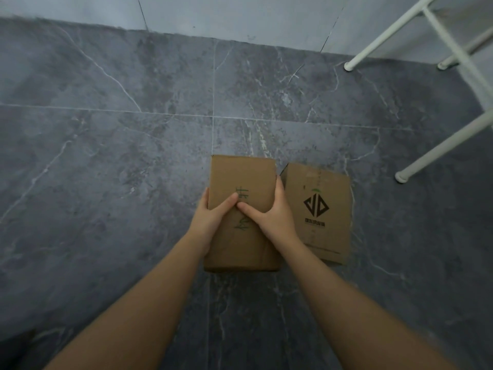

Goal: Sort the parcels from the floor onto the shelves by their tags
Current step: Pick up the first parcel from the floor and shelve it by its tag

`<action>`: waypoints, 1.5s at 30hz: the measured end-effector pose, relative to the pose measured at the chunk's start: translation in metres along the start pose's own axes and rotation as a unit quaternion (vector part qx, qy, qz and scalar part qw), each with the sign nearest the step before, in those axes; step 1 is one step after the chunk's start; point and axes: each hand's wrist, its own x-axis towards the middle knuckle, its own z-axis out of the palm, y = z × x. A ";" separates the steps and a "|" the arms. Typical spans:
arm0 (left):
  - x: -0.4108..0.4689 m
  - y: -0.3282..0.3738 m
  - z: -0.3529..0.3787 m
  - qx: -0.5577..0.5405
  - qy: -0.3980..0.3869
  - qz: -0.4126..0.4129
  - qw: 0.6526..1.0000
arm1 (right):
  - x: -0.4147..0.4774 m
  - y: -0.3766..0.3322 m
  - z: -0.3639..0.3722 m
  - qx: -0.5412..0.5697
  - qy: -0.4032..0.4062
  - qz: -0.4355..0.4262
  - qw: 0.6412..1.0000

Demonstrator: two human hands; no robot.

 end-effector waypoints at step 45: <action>-0.896 0.654 0.154 -0.024 -0.035 0.623 0.781 | -0.546 -0.855 -0.467 0.167 0.097 -0.569 0.800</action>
